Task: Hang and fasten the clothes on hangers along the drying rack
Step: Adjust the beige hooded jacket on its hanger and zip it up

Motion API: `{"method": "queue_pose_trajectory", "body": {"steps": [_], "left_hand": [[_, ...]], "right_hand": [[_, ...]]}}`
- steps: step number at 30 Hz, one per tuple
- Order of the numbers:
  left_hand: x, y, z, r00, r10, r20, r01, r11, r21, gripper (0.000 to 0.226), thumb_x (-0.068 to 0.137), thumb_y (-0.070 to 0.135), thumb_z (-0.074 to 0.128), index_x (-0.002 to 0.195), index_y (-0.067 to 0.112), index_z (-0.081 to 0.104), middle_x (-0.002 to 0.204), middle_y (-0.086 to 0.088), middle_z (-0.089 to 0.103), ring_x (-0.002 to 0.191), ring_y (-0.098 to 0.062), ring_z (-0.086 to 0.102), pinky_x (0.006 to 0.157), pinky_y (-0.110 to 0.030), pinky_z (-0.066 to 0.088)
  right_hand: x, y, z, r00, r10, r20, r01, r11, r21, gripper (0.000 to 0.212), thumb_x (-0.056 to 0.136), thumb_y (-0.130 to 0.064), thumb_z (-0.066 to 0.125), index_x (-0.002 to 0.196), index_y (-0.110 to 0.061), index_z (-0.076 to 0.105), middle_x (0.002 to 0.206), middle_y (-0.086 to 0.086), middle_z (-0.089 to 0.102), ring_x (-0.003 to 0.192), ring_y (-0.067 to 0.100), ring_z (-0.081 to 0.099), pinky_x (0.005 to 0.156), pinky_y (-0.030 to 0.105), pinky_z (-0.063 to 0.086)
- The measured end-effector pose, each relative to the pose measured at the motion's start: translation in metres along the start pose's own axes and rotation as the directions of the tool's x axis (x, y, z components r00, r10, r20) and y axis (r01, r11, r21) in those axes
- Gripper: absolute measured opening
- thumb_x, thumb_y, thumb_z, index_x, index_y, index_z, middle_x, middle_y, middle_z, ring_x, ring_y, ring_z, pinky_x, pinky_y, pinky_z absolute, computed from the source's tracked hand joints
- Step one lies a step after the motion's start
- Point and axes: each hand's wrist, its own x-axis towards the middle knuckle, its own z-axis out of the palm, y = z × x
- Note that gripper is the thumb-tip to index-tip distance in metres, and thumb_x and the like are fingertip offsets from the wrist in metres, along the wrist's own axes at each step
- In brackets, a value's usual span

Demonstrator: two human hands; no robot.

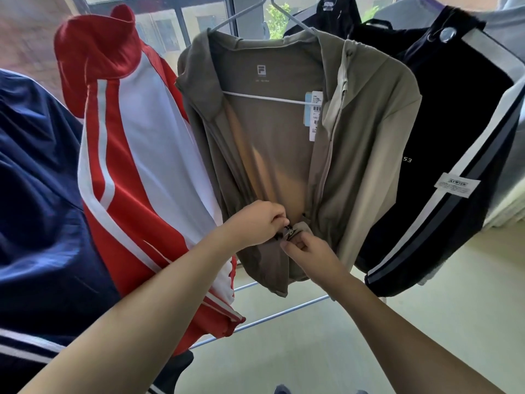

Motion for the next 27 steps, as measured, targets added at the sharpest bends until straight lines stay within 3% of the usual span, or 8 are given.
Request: {"method": "queue_pose_trajectory", "body": {"steps": [4,7,10,13,17,20,24,27], "left_hand": [[0.004,0.0,-0.005,1.0,-0.003,0.004,0.004,0.999,-0.04,0.022,0.099,0.028,0.057,0.077,0.023,0.06,0.068,0.008,0.059,0.066,-0.007,0.055,0.066,-0.032,0.047],[0.007,0.002,-0.008,1.0,-0.01,0.011,0.011,0.999,-0.035,0.022,0.098,0.028,0.058,0.078,0.022,0.061,0.069,0.007,0.061,0.065,-0.004,0.055,0.062,-0.028,0.044],[0.009,0.004,-0.011,0.999,-0.028,0.019,0.029,0.999,-0.031,0.024,0.099,0.027,0.057,0.076,0.021,0.061,0.07,0.004,0.063,0.063,-0.004,0.055,0.062,-0.026,0.044],[0.01,0.005,-0.015,0.999,-0.048,0.018,0.049,0.996,-0.068,0.031,0.099,0.027,0.057,0.068,0.026,0.056,0.065,0.007,0.064,0.061,-0.006,0.058,0.066,-0.029,0.049],[0.012,0.005,-0.017,0.999,-0.037,0.018,0.038,0.998,-0.052,0.032,0.099,0.027,0.057,0.067,0.027,0.054,0.064,0.009,0.061,0.062,-0.008,0.057,0.065,-0.028,0.048],[0.014,0.003,-0.014,0.999,0.03,0.03,-0.033,0.996,0.079,0.022,0.1,0.026,0.054,0.08,0.02,0.06,0.076,0.007,0.062,0.076,-0.015,0.058,0.066,-0.028,0.041],[0.014,0.0,-0.004,0.997,0.063,0.041,-0.069,0.986,0.153,0.021,0.101,0.026,0.051,0.093,0.013,0.066,0.09,-0.002,0.069,0.084,-0.018,0.059,0.075,-0.034,0.046],[0.012,-0.003,-0.002,1.0,0.023,0.008,-0.024,0.996,0.081,0.021,0.1,0.027,0.054,0.087,0.014,0.066,0.084,-0.002,0.068,0.078,-0.018,0.06,0.07,-0.033,0.048]], "right_hand": [[0.0,0.003,-0.001,1.0,-0.005,-0.03,0.004,1.0,-0.026,0.025,0.096,-0.043,0.052,0.076,-0.027,0.054,0.075,-0.008,0.062,0.076,0.016,0.06,0.065,0.032,0.045],[0.002,0.003,-0.001,0.999,-0.02,-0.035,0.018,0.998,-0.061,0.024,0.094,-0.043,0.054,0.082,-0.023,0.058,0.074,-0.009,0.062,0.073,0.014,0.058,0.064,0.032,0.045],[0.008,0.007,0.001,0.998,-0.05,-0.04,0.037,0.961,-0.273,0.022,0.092,-0.041,0.056,0.087,-0.02,0.06,0.082,-0.003,0.066,0.077,0.018,0.061,0.067,0.033,0.05],[0.012,0.009,0.0,0.997,-0.059,-0.049,0.036,0.927,-0.374,0.021,0.093,-0.035,0.052,0.077,-0.021,0.051,0.071,-0.004,0.056,0.071,0.022,0.055,0.061,0.032,0.043],[0.01,0.017,-0.002,0.999,-0.046,0.011,0.047,0.965,-0.26,0.034,0.092,-0.027,0.051,0.061,-0.024,0.037,0.056,-0.004,0.04,0.056,0.016,0.04,0.054,0.031,0.032],[0.005,0.019,-0.005,0.995,-0.048,0.084,0.061,0.984,-0.165,0.034,0.09,-0.02,0.053,0.06,-0.02,0.039,0.053,-0.003,0.038,0.05,0.01,0.033,0.053,0.03,0.028],[0.003,0.027,-0.004,0.99,-0.023,0.141,0.04,0.992,-0.121,0.025,0.091,-0.02,0.053,0.069,-0.009,0.05,0.061,0.003,0.046,0.056,0.011,0.039,0.056,0.029,0.031],[0.004,0.031,-0.003,0.989,0.062,0.137,-0.069,0.996,0.051,0.02,0.092,-0.022,0.055,0.076,-0.01,0.061,0.063,0.0,0.057,0.06,0.011,0.052,0.059,0.027,0.042]]}}
